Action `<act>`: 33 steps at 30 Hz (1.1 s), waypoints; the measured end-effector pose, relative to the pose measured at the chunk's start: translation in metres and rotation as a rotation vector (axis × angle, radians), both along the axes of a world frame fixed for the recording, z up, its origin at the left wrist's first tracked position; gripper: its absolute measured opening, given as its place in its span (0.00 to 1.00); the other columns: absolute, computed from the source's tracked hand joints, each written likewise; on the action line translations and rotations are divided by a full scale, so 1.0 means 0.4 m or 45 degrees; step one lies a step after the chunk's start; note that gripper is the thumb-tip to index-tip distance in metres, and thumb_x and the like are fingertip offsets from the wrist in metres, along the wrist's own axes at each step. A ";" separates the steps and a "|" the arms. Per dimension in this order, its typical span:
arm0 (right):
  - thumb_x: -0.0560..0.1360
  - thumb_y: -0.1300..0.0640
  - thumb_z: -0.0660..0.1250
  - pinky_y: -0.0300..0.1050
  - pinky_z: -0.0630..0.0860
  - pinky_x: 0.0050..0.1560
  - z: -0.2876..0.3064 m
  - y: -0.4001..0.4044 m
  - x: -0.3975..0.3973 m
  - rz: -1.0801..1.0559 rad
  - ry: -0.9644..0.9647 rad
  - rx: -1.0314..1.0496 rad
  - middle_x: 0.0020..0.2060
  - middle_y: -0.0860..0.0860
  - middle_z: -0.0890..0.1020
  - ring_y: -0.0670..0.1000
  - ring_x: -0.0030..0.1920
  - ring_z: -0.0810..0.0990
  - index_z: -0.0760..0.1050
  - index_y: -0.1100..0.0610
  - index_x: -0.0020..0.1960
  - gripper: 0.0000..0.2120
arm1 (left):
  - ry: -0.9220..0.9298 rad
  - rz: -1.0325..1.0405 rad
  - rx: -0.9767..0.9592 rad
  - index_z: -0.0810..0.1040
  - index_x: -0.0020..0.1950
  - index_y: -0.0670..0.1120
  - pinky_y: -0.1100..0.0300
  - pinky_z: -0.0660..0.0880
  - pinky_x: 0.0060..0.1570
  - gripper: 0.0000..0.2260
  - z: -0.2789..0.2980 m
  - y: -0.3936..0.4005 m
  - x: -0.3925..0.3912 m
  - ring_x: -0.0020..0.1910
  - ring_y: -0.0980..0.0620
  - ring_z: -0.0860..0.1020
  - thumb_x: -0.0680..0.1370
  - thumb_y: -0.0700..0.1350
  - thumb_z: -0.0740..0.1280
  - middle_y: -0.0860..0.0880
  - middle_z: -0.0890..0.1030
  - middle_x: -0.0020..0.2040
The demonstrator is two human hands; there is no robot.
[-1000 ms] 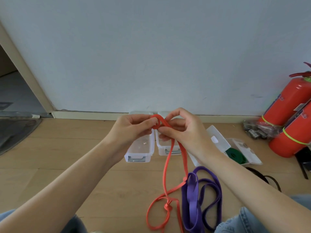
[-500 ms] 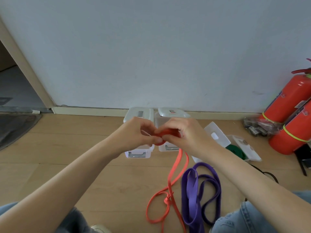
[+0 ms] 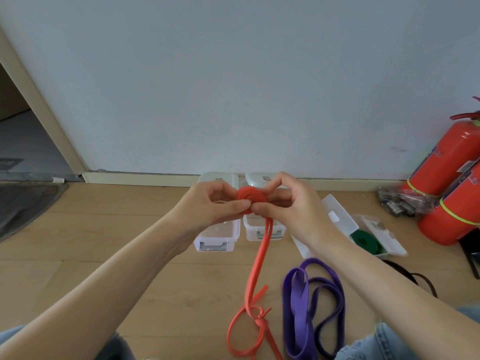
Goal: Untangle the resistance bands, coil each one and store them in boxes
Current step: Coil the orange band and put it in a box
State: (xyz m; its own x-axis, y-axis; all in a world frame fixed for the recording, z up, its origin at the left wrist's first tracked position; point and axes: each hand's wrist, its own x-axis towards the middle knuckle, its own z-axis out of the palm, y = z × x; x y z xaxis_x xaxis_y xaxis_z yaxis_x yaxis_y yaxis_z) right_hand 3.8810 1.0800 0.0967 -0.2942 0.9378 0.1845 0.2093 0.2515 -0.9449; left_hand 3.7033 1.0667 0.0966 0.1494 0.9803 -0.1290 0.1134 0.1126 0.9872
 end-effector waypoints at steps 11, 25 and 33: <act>0.71 0.66 0.70 0.39 0.77 0.50 0.017 0.008 0.015 0.160 -0.033 -0.021 0.46 0.52 0.81 0.52 0.47 0.81 0.78 0.49 0.52 0.15 | 0.081 -0.076 0.122 0.83 0.48 0.45 0.74 0.73 0.42 0.05 0.015 -0.011 0.003 0.46 0.57 0.83 0.73 0.39 0.71 0.49 0.86 0.43; 0.69 0.68 0.71 0.37 0.77 0.49 0.000 0.004 0.007 0.108 -0.259 0.154 0.39 0.46 0.83 0.43 0.42 0.81 0.79 0.53 0.44 0.12 | 0.269 -0.107 0.089 0.83 0.48 0.46 0.75 0.73 0.42 0.07 0.000 -0.007 0.001 0.45 0.58 0.83 0.72 0.38 0.71 0.52 0.85 0.42; 0.68 0.64 0.74 0.42 0.79 0.42 0.002 0.016 0.013 0.023 -0.108 -0.042 0.38 0.50 0.85 0.49 0.39 0.83 0.72 0.55 0.45 0.12 | 0.184 0.011 0.097 0.83 0.49 0.42 0.69 0.77 0.39 0.07 0.011 -0.009 -0.003 0.42 0.53 0.84 0.72 0.37 0.71 0.47 0.85 0.41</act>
